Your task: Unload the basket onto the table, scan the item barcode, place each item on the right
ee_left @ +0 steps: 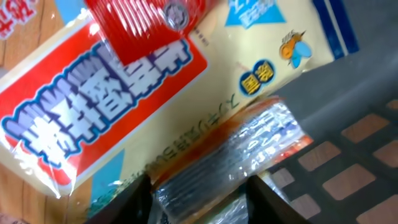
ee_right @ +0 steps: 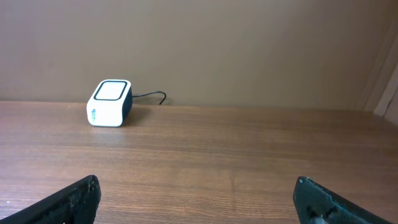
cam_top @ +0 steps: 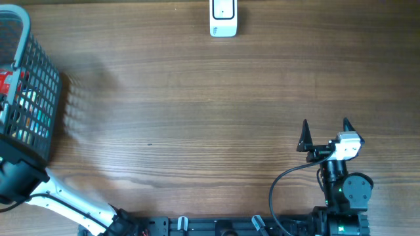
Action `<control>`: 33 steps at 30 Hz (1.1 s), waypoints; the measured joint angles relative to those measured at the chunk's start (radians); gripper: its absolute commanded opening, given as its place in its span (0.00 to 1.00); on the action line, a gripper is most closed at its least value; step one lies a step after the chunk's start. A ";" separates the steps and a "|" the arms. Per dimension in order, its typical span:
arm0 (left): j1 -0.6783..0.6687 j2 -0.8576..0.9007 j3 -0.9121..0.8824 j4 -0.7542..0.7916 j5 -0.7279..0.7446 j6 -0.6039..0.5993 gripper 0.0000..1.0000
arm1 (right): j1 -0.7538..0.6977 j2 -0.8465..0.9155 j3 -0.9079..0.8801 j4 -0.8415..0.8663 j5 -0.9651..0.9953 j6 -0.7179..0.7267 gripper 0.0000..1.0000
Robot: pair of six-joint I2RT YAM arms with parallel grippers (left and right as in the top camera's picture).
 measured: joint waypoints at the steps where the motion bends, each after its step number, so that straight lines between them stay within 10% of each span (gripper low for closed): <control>1: 0.000 0.000 0.000 0.006 0.006 0.000 0.27 | 0.000 0.000 0.000 0.000 0.000 0.000 1.00; 6: 0.000 0.000 0.000 0.031 0.045 0.004 0.04 | 0.000 0.000 0.000 0.000 0.000 0.000 1.00; 29: 0.000 -0.266 0.061 0.080 0.066 -0.076 0.04 | 0.000 0.000 0.000 0.000 0.000 0.000 1.00; 31: 0.000 -0.347 0.075 0.084 0.073 -0.082 0.27 | 0.000 0.000 0.000 0.000 0.000 0.000 1.00; 32: 0.000 -0.372 0.079 0.084 0.074 -0.080 0.51 | 0.000 0.000 0.000 0.000 0.000 0.000 1.00; 33: 0.000 -0.396 0.085 0.080 0.076 -0.083 1.00 | 0.000 0.000 0.000 0.000 0.000 0.000 1.00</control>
